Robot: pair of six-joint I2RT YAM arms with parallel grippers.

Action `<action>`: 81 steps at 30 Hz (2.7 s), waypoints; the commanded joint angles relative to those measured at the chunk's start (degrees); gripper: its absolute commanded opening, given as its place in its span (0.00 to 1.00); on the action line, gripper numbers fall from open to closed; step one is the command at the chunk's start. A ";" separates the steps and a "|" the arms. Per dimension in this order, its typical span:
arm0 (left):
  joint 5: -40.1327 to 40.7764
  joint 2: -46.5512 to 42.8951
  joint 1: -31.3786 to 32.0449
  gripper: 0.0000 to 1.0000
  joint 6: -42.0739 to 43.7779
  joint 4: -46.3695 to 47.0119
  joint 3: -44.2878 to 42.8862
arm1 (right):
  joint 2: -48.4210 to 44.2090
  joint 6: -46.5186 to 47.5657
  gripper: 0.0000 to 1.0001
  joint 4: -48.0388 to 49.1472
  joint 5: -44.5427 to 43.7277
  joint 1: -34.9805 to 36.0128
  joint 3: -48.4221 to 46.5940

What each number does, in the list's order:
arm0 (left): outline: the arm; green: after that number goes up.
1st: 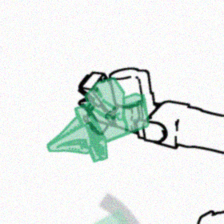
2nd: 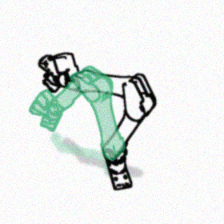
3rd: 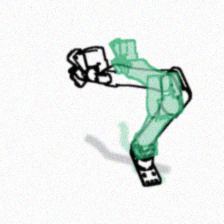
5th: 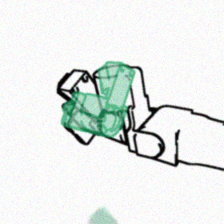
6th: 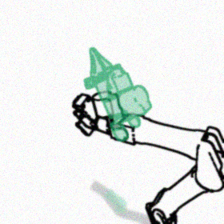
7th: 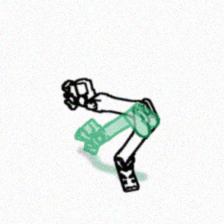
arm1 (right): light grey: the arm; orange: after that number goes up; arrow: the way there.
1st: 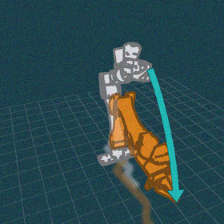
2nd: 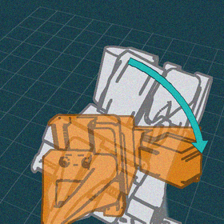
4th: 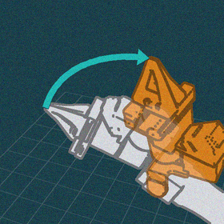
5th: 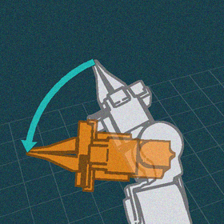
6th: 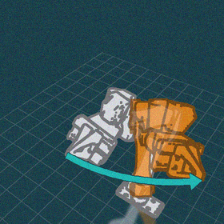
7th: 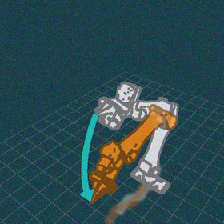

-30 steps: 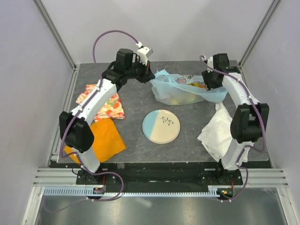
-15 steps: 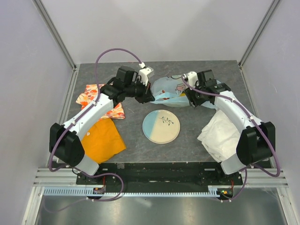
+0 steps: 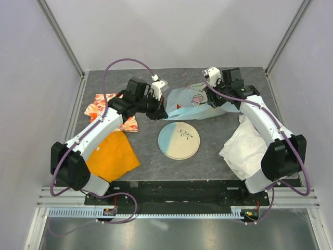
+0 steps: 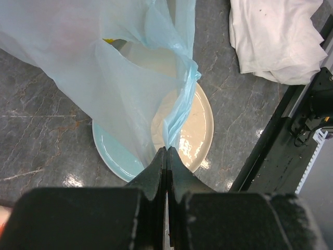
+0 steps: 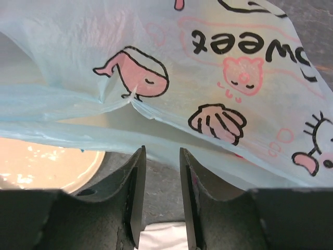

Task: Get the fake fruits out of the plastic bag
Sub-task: Move the plastic bag to the center of the board, then take out the fake fruit from the plastic bag.

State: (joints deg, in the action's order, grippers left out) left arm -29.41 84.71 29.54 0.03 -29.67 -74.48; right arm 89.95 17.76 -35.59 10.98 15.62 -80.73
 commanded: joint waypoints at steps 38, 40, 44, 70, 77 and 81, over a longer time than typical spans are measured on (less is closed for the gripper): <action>-2.49 4.06 -0.27 0.02 -8.47 5.15 -5.24 | -3.04 10.11 0.00 -5.98 -1.41 1.09 6.83; -3.02 4.32 -0.27 0.02 -8.12 5.15 -5.41 | -0.40 9.49 0.00 -6.24 -0.70 0.56 1.22; -3.55 4.94 -0.27 0.02 -7.77 5.32 -5.42 | 5.22 12.64 0.09 -7.73 1.75 0.38 -4.78; -4.25 6.26 -0.27 0.01 -7.42 5.59 -4.98 | 29.67 65.55 0.40 -29.00 2.99 0.99 -24.65; -3.73 6.88 -0.27 0.02 -6.98 5.68 -5.50 | 31.34 71.89 0.43 -25.68 0.01 2.66 -23.43; -3.55 6.79 -0.27 0.02 -6.63 5.50 -5.42 | 31.51 75.40 0.48 -24.17 -1.22 2.75 -21.84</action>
State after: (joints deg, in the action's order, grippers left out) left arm -32.12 91.57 29.36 -6.63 -25.96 -78.15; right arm 120.92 87.00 -61.49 10.52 17.98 -103.79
